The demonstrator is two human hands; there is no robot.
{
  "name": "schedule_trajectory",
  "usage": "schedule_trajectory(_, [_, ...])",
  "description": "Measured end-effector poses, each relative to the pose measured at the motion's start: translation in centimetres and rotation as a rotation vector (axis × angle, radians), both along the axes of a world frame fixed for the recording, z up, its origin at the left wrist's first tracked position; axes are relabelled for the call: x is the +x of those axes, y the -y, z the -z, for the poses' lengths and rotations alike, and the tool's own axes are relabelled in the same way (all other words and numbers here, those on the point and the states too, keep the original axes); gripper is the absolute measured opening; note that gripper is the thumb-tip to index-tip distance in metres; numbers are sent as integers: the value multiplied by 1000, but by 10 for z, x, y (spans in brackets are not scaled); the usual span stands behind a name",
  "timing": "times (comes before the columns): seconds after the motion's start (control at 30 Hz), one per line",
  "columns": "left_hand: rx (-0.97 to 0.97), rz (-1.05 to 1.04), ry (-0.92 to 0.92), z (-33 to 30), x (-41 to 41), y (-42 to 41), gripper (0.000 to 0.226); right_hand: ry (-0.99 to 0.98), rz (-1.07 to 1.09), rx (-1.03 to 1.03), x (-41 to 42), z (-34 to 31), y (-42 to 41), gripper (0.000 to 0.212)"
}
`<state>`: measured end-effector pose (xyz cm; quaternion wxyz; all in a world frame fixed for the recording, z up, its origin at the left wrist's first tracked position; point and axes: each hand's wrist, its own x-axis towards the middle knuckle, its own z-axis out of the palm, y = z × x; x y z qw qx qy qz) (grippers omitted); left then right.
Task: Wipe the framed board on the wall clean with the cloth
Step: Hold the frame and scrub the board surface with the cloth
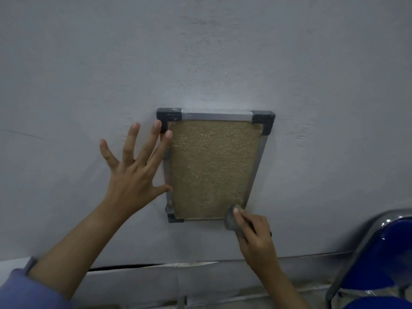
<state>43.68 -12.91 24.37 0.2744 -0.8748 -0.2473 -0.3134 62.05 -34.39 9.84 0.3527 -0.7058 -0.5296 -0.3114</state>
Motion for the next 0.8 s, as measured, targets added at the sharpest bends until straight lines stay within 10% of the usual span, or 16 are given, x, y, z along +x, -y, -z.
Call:
schedule_trajectory(0.33, [-67,-13,-68,26,5,-2,150,-72,151,242,10,1,-34,35])
schedule_trajectory(0.8, [-67,71,-28,31,10,-17,149,-843,295,527,-106,47,-126,74])
